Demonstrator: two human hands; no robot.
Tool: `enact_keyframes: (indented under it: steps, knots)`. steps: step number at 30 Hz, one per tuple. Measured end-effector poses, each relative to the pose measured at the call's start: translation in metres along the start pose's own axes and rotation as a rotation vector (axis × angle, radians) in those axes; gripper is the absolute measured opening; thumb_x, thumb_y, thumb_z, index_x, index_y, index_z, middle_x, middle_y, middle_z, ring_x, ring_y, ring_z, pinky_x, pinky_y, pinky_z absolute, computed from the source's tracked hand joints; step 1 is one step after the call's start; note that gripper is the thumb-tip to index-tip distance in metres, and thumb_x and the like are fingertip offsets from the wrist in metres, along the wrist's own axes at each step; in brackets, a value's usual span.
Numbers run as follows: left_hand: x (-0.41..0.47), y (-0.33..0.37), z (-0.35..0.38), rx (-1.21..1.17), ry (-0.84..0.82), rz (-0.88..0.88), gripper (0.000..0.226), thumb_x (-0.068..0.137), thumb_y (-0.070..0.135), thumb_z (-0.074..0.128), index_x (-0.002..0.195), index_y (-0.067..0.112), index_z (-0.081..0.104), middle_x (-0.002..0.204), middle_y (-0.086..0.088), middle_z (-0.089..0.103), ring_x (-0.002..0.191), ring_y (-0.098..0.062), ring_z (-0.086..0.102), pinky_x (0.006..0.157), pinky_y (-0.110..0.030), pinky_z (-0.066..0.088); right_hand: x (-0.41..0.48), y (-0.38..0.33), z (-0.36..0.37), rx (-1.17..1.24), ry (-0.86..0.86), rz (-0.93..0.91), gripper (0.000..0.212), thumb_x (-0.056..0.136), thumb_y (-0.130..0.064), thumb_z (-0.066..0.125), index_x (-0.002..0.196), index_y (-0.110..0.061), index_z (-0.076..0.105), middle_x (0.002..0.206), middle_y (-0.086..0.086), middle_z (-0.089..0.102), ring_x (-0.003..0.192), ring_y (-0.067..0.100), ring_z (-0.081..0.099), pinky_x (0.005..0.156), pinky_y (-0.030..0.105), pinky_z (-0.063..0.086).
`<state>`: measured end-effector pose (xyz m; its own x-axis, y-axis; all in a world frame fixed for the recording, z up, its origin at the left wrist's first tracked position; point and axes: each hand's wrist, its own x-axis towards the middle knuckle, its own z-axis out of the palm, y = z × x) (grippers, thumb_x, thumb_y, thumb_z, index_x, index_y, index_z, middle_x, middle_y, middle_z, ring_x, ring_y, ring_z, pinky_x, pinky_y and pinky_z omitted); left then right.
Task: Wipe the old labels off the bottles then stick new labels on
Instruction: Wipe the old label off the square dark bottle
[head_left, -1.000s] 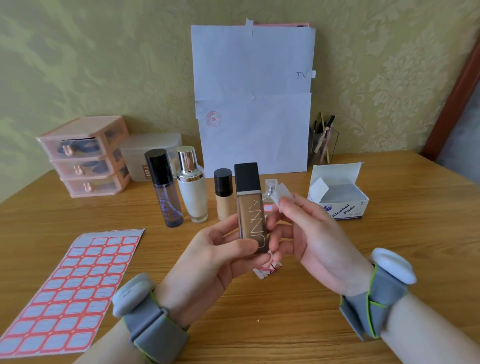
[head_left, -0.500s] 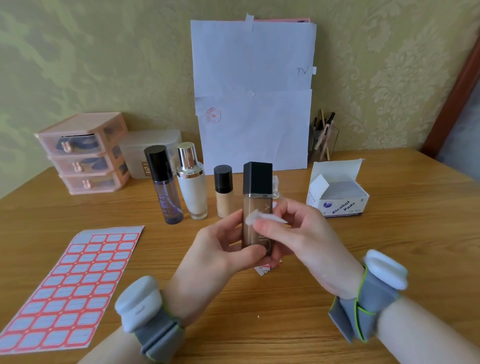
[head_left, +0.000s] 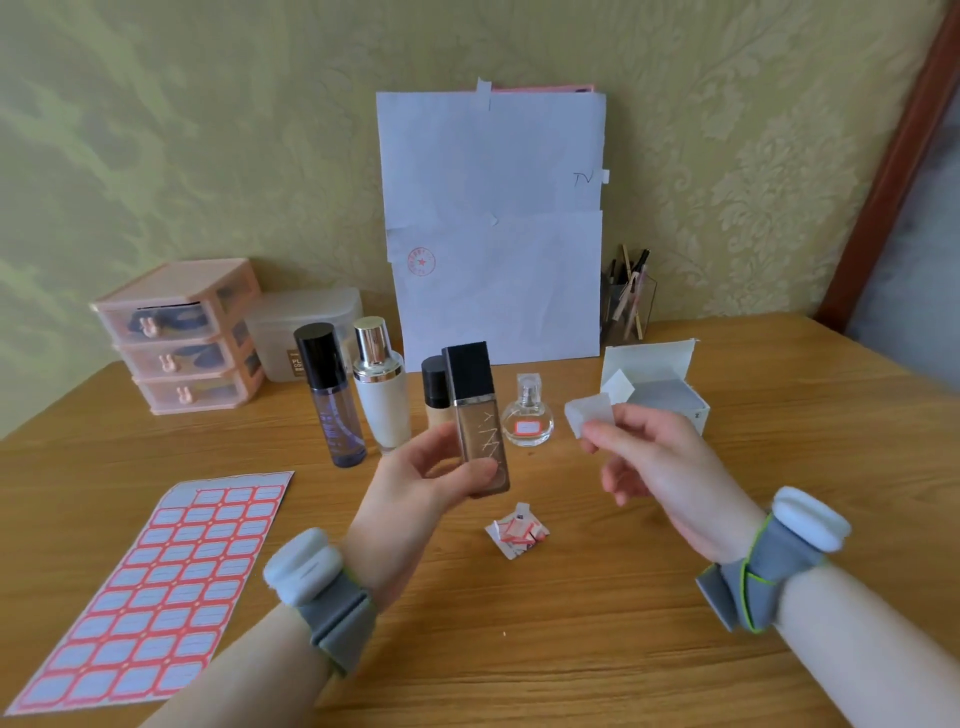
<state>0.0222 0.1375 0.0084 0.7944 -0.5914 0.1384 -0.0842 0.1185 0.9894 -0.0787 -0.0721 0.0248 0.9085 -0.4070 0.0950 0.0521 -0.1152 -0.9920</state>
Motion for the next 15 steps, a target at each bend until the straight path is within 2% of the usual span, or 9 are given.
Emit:
enact_keyframes:
  steps: [2,3,5,6,8,10,13,15]
  knots:
    - [0.008,-0.003,-0.001,0.206,0.06,0.023,0.032,0.084,0.008,0.076,0.11,0.027,0.073,0.105,0.006,0.078,0.1,-0.011,0.072,0.09,-0.027,0.056,-0.004,0.004,-0.008,-0.204,0.003,-0.014,0.013,0.093,-0.018,0.065,0.085,-0.009,0.071,0.078,0.009,0.069,0.05,0.015,0.055,0.044,0.025,0.042]
    - [0.011,-0.006,-0.002,0.251,0.071,0.012,0.035,0.083,0.007,0.077,0.113,0.024,0.072,0.104,0.008,0.078,0.099,-0.007,0.072,0.09,-0.025,0.055,-0.006,0.008,-0.012,-0.306,0.006,-0.022,0.015,0.093,-0.019,0.065,0.081,-0.012,0.07,0.069,0.008,0.067,0.046,0.013,0.052,0.044,0.022,0.04]
    - [0.017,-0.012,-0.002,0.251,0.058,-0.02,0.038,0.083,0.004,0.077,0.117,0.02,0.07,0.103,0.012,0.078,0.095,-0.004,0.073,0.081,-0.016,0.057,-0.01,0.014,-0.015,-0.456,0.008,-0.037,0.021,0.093,-0.022,0.066,0.072,-0.021,0.067,0.049,-0.006,0.059,0.039,0.004,0.044,0.044,0.013,0.035]
    - [0.02,-0.016,-0.002,0.242,0.051,-0.036,0.038,0.083,0.003,0.077,0.116,0.021,0.07,0.101,0.015,0.078,0.094,-0.001,0.073,0.076,-0.012,0.055,-0.011,0.017,-0.017,-0.506,0.004,-0.043,0.022,0.092,-0.023,0.066,0.07,-0.023,0.066,0.045,-0.014,0.055,0.038,0.001,0.043,0.046,0.012,0.034]
    - [0.026,-0.022,0.0,0.291,0.059,-0.056,0.039,0.083,0.007,0.078,0.109,0.033,0.066,0.093,0.026,0.076,0.09,0.005,0.071,0.07,-0.006,0.052,-0.012,0.023,-0.018,-0.603,-0.011,-0.046,0.017,0.09,-0.027,0.068,0.073,-0.024,0.07,0.05,-0.022,0.057,0.045,-0.004,0.048,0.05,0.014,0.034]
    - [0.033,-0.026,0.001,0.407,0.087,-0.075,0.043,0.083,0.015,0.08,0.109,0.042,0.06,0.09,0.028,0.071,0.09,0.004,0.069,0.072,-0.009,0.05,-0.011,0.027,-0.018,-0.669,-0.017,-0.044,0.012,0.087,-0.029,0.07,0.078,-0.024,0.074,0.066,-0.017,0.066,0.055,-0.007,0.051,0.055,0.014,0.036]
    - [0.042,-0.031,-0.001,0.505,0.121,-0.088,0.051,0.081,0.021,0.082,0.12,0.043,0.057,0.097,0.029,0.063,0.093,0.003,0.063,0.073,-0.011,0.044,-0.007,0.031,-0.016,-0.691,-0.01,-0.044,0.006,0.088,-0.026,0.071,0.089,-0.025,0.076,0.083,-0.01,0.07,0.072,-0.008,0.058,0.065,0.006,0.04]
    - [0.045,-0.034,-0.002,0.533,0.12,-0.093,0.053,0.082,0.023,0.082,0.129,0.036,0.06,0.095,0.03,0.063,0.091,0.005,0.062,0.07,-0.009,0.043,-0.006,0.031,-0.014,-0.725,-0.021,-0.043,0.014,0.089,-0.021,0.068,0.1,-0.026,0.075,0.087,-0.012,0.069,0.081,-0.006,0.059,0.067,0.003,0.04]
